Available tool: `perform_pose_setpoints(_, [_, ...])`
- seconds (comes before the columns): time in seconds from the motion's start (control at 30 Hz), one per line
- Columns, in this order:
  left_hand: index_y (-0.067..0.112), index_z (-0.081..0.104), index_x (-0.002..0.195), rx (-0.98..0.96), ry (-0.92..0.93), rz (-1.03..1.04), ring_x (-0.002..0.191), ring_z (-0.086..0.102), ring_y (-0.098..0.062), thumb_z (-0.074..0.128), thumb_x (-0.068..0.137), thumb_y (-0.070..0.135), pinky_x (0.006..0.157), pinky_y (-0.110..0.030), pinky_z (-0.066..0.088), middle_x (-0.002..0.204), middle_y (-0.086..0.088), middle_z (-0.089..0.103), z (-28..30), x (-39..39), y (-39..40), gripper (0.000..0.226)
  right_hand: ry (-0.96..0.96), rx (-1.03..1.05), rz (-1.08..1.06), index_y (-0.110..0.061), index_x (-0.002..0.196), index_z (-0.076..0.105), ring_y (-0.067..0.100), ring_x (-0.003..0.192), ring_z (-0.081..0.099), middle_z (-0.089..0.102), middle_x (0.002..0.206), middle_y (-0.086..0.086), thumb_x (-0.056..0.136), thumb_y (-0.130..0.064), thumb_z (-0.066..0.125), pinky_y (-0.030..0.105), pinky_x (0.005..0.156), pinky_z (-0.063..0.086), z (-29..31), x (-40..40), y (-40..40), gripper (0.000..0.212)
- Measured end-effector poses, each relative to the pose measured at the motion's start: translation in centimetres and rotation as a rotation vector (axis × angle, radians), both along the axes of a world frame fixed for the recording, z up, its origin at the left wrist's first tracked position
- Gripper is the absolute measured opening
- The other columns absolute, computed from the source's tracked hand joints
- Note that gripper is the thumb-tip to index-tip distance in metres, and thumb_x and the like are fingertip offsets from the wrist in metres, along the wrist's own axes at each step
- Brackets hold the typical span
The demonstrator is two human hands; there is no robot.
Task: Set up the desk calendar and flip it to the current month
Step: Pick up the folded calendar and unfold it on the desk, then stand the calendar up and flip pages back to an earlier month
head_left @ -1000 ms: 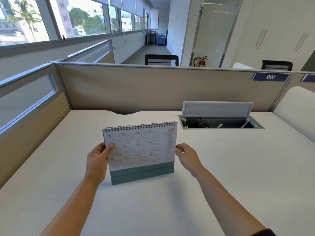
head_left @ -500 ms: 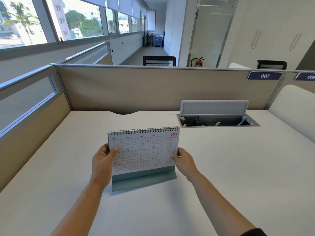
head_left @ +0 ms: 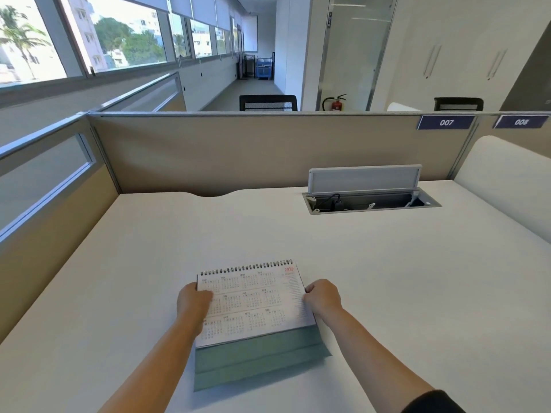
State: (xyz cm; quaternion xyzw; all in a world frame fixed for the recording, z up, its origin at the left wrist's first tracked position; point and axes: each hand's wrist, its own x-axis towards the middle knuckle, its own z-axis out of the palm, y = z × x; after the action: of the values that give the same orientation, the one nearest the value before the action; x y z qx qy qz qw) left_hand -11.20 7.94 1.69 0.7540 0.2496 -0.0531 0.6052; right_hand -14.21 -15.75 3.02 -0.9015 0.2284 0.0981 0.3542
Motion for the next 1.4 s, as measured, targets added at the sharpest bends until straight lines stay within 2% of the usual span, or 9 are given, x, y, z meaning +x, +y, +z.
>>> perform_pose_setpoints(0.2, [-0.007, 0.057, 0.099, 0.210, 0.154, -0.039, 0.070, 0.052, -0.027, 0.044, 0.083, 0.006, 0.048, -0.023, 0.035, 0.105, -0.022, 0.056, -1.3, 0.6, 0.0, 0.025, 0.119, 0.016, -0.066, -0.011, 0.055, 0.033, 0.013, 0.050, 0.033, 0.037, 0.058, 0.002, 0.084, 0.003, 0.041, 0.021, 0.043, 0.025, -0.1, 0.0, 0.4, 0.033])
perform_pose_setpoints(0.33, [0.006, 0.042, 0.065, 0.174, 0.201, -0.060, 0.066, 0.042, -0.023, 0.046, 0.082, 0.002, 0.056, -0.028, 0.031, 0.070, -0.010, 0.045, -0.6, 0.5, 0.0, 0.017, 0.176, 0.113, -0.109, -0.009, 0.056, 0.036, 0.020, 0.056, 0.041, 0.042, 0.060, 0.006, 0.082, 0.002, 0.040, 0.025, 0.056, 0.036, -0.2, 0.1, 0.9, 0.029])
perform_pose_setpoints(0.53, [0.004, 0.041, 0.069, -0.023, 0.262, -0.048, 0.058, 0.035, -0.020, 0.049, 0.085, -0.003, 0.052, -0.029, 0.028, 0.065, -0.008, 0.039, 0.5, 0.9, 0.8, 0.019, 0.201, 0.118, -0.132, -0.008, 0.057, 0.037, 0.022, 0.061, 0.044, 0.044, 0.062, 0.006, 0.084, 0.000, 0.039, 0.025, 0.053, 0.034, 0.1, -0.4, 1.5, 0.028])
perform_pose_setpoints(0.63, [0.000, 0.047, 0.082, -0.093, 0.271, -0.035, 0.073, 0.052, -0.030, 0.052, 0.084, -0.002, 0.064, -0.034, 0.043, 0.083, -0.017, 0.053, 1.1, 0.7, 1.4, 0.006, 0.210, 0.172, -0.166, -0.007, 0.059, 0.039, 0.020, 0.059, 0.043, 0.043, 0.063, 0.006, 0.086, -0.002, 0.039, 0.026, 0.052, 0.032, 0.2, -0.5, 1.5, 0.027])
perform_pose_setpoints(0.73, [-0.003, 0.047, 0.096, -0.154, 0.265, -0.022, 0.093, 0.054, -0.034, 0.053, 0.084, -0.002, 0.079, -0.041, 0.046, 0.102, -0.019, 0.053, 1.9, 0.8, 1.9, 0.013, 0.167, 0.266, -0.226, 0.000, 0.082, 0.051, 0.026, 0.078, 0.050, 0.050, 0.079, 0.009, 0.090, -0.008, 0.043, 0.027, 0.061, 0.037, 0.9, -0.2, 1.5, 0.013])
perform_pose_setpoints(0.83, [-0.003, 0.045, 0.096, -0.239, 0.227, -0.024, 0.075, 0.054, -0.029, 0.050, 0.087, -0.003, 0.075, -0.038, 0.045, 0.085, -0.016, 0.053, 3.0, 1.4, 2.1, 0.011, 0.124, 0.362, -0.279, 0.005, 0.114, 0.052, 0.030, 0.103, 0.054, 0.056, 0.109, 0.016, 0.092, -0.009, 0.044, 0.030, 0.082, 0.046, 1.8, 0.3, 1.6, 0.027])
perform_pose_setpoints(0.97, [-0.004, 0.046, 0.099, -0.346, 0.140, -0.079, 0.069, 0.056, -0.027, 0.046, 0.088, -0.005, 0.079, -0.045, 0.051, 0.079, -0.018, 0.055, 5.3, 2.6, 2.4, 0.012, 0.053, 0.479, -0.318, 0.005, 0.121, 0.052, 0.035, 0.118, 0.051, 0.054, 0.130, 0.018, 0.091, -0.007, 0.046, 0.046, 0.104, 0.041, 4.2, 0.6, 1.9, 0.033])
perform_pose_setpoints(1.17, [-0.002, 0.046, 0.106, -0.266, 0.016, -0.250, 0.081, 0.060, -0.028, 0.049, 0.090, 0.003, 0.074, -0.040, 0.048, 0.090, -0.015, 0.060, 7.8, 3.3, 1.9, 0.016, -0.131, 0.507, -0.350, 0.003, 0.121, 0.053, 0.031, 0.101, 0.055, 0.059, 0.119, 0.016, 0.093, -0.011, 0.048, 0.033, 0.080, 0.042, 7.7, 1.5, 1.3, 0.031])
perform_pose_setpoints(1.4, [0.004, 0.051, 0.098, -0.195, -0.006, -0.245, 0.078, 0.057, -0.026, 0.052, 0.090, 0.014, 0.076, -0.041, 0.045, 0.087, -0.010, 0.059, 8.1, 3.9, 0.4, 0.012, -0.090, 0.724, -0.357, 0.005, 0.109, 0.055, 0.031, 0.092, 0.061, 0.064, 0.107, 0.018, 0.094, -0.014, 0.046, 0.042, 0.083, 0.050, 8.8, 2.6, -0.4, 0.026])
